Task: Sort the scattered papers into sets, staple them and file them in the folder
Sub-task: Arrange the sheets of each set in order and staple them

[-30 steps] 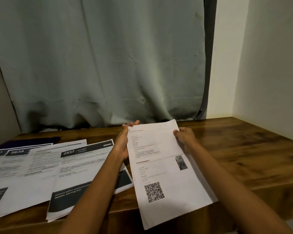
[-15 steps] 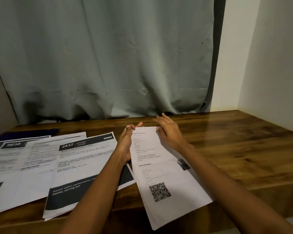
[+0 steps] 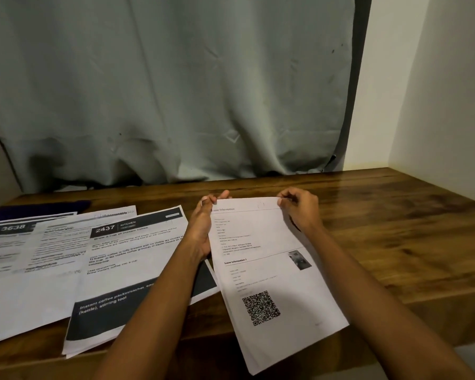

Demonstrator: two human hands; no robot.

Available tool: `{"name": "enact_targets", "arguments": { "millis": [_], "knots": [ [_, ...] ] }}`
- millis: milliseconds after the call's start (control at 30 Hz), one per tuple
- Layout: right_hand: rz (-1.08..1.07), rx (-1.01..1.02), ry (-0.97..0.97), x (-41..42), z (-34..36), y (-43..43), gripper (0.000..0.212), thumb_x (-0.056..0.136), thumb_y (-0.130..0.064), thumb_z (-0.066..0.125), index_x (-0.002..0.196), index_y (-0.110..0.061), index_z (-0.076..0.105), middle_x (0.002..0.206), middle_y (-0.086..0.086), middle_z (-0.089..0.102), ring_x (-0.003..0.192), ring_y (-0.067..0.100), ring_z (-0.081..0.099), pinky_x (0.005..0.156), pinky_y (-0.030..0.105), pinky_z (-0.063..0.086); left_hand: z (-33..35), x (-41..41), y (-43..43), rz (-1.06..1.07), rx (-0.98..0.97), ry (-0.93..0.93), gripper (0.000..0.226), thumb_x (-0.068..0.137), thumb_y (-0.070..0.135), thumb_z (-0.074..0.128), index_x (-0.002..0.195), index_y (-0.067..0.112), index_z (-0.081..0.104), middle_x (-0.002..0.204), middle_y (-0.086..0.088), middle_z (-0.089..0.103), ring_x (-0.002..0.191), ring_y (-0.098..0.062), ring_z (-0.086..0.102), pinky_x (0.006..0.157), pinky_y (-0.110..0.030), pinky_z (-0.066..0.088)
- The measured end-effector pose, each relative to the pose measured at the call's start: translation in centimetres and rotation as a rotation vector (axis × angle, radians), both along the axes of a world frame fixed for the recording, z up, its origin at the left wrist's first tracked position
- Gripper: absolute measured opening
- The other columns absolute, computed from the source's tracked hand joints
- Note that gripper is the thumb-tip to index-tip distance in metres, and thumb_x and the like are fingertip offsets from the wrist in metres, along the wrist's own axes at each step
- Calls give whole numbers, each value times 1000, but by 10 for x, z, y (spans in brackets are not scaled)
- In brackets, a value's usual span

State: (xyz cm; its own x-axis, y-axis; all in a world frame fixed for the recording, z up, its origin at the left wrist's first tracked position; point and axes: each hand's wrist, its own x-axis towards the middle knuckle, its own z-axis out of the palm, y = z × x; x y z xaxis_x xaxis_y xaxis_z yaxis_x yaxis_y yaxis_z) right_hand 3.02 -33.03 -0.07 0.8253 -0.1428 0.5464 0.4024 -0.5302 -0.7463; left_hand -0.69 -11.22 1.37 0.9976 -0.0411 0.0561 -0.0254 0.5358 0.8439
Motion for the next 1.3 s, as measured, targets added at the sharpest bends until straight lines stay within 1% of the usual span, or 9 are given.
{"name": "enact_targets", "arguments": {
  "millis": [200,367,533,700,767,867,1000,1133,1300],
  "knots": [
    [-18,144,-7,-3,4,-3,9,85,-1,67,87,-10,68,79,2,69,77,11,67,77,18,54,-1,3,2,64,24,-2,27,103,23,36,85,13,52,116,0,68,102,-15,66,82,-35,53],
    [4,60,-19,-10,8,-8,11,86,-7,68,80,-16,64,78,-3,69,77,7,66,71,13,48,0,0,0,71,18,12,30,104,22,35,77,15,46,108,3,70,100,-17,66,80,-36,53],
    [126,-4,-86,-20,19,-15,8,79,-6,74,78,-13,71,106,-8,63,101,0,57,79,6,43,-4,4,4,90,53,38,29,105,26,35,80,16,47,110,5,70,103,-22,66,90,-41,52],
    [545,58,216,-30,25,-23,4,78,-1,72,79,-4,71,98,9,72,98,18,66,87,29,52,-4,5,1,95,46,46,29,104,23,35,80,15,48,109,2,70,100,-19,66,88,-38,52],
    [641,138,327,-36,26,-22,13,86,-14,63,83,-2,67,98,17,71,98,22,68,86,30,53,-4,6,1,91,52,43,30,104,23,35,79,16,47,109,2,70,100,-18,66,86,-38,52],
    [496,185,337,-36,27,-18,35,93,-34,52,90,-3,65,95,14,71,91,20,69,80,26,55,-6,8,1,92,78,31,31,105,24,33,78,16,47,112,3,69,101,-17,65,85,-37,52],
    [165,206,242,-23,22,-9,8,91,-12,61,97,-7,63,91,10,70,79,22,70,72,30,59,-9,11,3,81,79,19,30,105,24,34,80,16,48,112,4,70,108,-18,63,95,-42,49],
    [8,323,340,-20,15,-4,22,86,-7,68,106,-4,59,88,12,68,60,15,64,49,20,52,-7,10,2,72,80,20,28,104,24,36,81,16,48,116,3,69,110,-19,63,98,-44,48],
    [-23,298,384,-17,11,-2,23,84,-3,69,104,-1,59,91,16,68,60,15,63,50,23,54,-4,7,1,80,72,18,27,104,23,37,80,16,48,115,3,69,110,-19,63,95,-42,50]
  ]
}}
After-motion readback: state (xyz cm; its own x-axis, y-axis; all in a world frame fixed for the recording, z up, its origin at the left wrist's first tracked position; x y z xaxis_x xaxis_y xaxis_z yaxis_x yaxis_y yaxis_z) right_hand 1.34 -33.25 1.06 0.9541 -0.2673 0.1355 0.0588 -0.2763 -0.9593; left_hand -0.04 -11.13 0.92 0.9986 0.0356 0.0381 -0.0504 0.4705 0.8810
